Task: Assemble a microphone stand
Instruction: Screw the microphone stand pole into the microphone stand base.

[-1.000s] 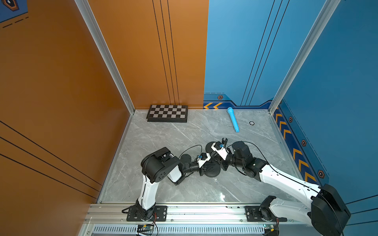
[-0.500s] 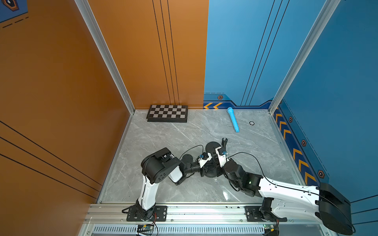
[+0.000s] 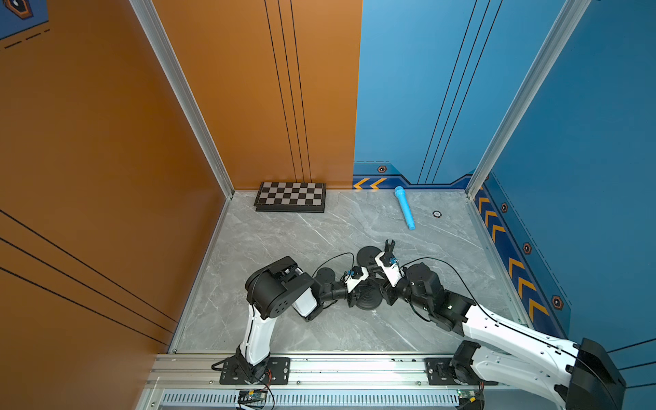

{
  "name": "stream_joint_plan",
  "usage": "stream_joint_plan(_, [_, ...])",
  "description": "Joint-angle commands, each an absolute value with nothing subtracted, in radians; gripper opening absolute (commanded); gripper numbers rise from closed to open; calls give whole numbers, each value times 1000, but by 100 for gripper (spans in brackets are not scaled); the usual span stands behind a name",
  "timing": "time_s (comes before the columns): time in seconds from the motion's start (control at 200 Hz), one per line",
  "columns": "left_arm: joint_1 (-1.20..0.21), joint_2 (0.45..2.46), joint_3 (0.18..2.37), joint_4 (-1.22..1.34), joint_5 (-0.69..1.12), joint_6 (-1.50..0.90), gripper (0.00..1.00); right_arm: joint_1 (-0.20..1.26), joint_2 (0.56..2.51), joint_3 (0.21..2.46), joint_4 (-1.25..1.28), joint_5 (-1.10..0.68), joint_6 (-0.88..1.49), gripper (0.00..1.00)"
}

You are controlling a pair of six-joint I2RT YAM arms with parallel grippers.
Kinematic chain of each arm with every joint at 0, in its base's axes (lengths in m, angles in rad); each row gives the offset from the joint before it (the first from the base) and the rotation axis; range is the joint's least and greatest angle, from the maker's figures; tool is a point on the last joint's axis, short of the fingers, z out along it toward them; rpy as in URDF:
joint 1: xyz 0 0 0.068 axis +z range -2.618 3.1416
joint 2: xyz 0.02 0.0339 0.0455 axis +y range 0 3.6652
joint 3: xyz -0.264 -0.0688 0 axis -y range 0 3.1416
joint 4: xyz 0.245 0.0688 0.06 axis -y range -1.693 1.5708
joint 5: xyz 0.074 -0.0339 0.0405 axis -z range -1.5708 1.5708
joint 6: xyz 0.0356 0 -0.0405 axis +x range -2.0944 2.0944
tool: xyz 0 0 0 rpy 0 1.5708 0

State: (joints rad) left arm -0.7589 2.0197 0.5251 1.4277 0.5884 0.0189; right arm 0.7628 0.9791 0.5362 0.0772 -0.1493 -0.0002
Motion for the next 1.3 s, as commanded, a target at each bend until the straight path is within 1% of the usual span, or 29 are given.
stream_joint_plan(0.0, [-751,2051,524,1412,629,35,0,683,964,579,-4,-449,-144,43])
stream_joint_plan(0.185, [-752,2059,525,1412,634,38,0,609,1023,604,12,-528,-188,44])
stream_joint_plan(0.36, [-750,2058,522,1412,644,38,0,598,1076,610,103,-507,-174,43])
stream_joint_plan(0.42, [-750,2057,521,1411,647,38,0,597,1093,616,125,-489,-165,39])
stream_joint_plan(0.465, [-749,2056,519,1412,646,40,0,597,1104,625,131,-483,-165,38])
stream_joint_plan(0.651, [-748,2056,519,1412,649,38,0,621,1115,620,148,-434,-152,22])
stream_joint_plan(0.706, [-747,2053,521,1411,644,35,1,638,1116,608,150,-388,-147,17])
stream_joint_plan(0.806, [-746,2047,523,1411,629,27,10,689,1121,585,153,-257,-105,5])
stream_joint_plan(0.876, [-746,2039,524,1411,612,11,17,759,1122,558,179,-101,-48,0])
stream_joint_plan(0.981, [-742,2018,525,1411,594,-6,20,868,1110,516,192,159,12,0])
stream_joint_plan(1.096, [-741,1996,520,1411,563,-15,21,979,1088,456,245,382,84,0])
stream_joint_plan(1.166, [-737,1996,522,1412,558,-25,21,1029,1094,419,301,450,128,0])
stream_joint_plan(1.251, [-736,2002,528,1412,558,-37,20,1055,1122,423,303,457,136,0])
stream_joint_plan(1.276, [-735,2005,529,1412,559,-39,18,1059,1128,430,295,455,133,0])
stream_joint_plan(1.296, [-735,2007,531,1411,560,-40,13,1060,1129,436,290,446,130,0])
